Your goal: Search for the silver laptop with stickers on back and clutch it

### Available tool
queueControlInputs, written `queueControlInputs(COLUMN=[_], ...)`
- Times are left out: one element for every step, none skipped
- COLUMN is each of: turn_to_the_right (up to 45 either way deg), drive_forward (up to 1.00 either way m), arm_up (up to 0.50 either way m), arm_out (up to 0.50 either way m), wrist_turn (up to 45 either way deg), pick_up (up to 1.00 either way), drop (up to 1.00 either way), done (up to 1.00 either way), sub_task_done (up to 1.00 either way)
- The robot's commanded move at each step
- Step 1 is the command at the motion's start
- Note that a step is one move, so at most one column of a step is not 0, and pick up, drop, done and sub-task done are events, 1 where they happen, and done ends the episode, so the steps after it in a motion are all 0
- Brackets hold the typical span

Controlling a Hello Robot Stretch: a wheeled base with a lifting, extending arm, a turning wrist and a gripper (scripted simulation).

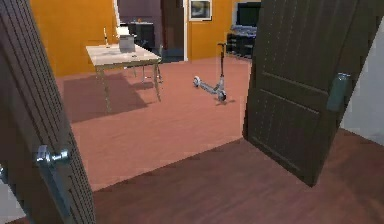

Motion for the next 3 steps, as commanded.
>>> queueControlInputs(turn_to_the_right=[0.0, 36.0, 0.0], drive_forward=[0.25, 0.0, 0.3], arm_up=[0.0, 0.0, 0.0], arm_out=[0.0, 0.0, 0.0], wrist_turn=[0.0, 0.0, 0.0], pick_up=[0.0, 0.0, 0.0], drop=[0.0, 0.0, 0.0], done=[0.0, 0.0, 0.0], sub_task_done=[0.0, 0.0, 0.0])
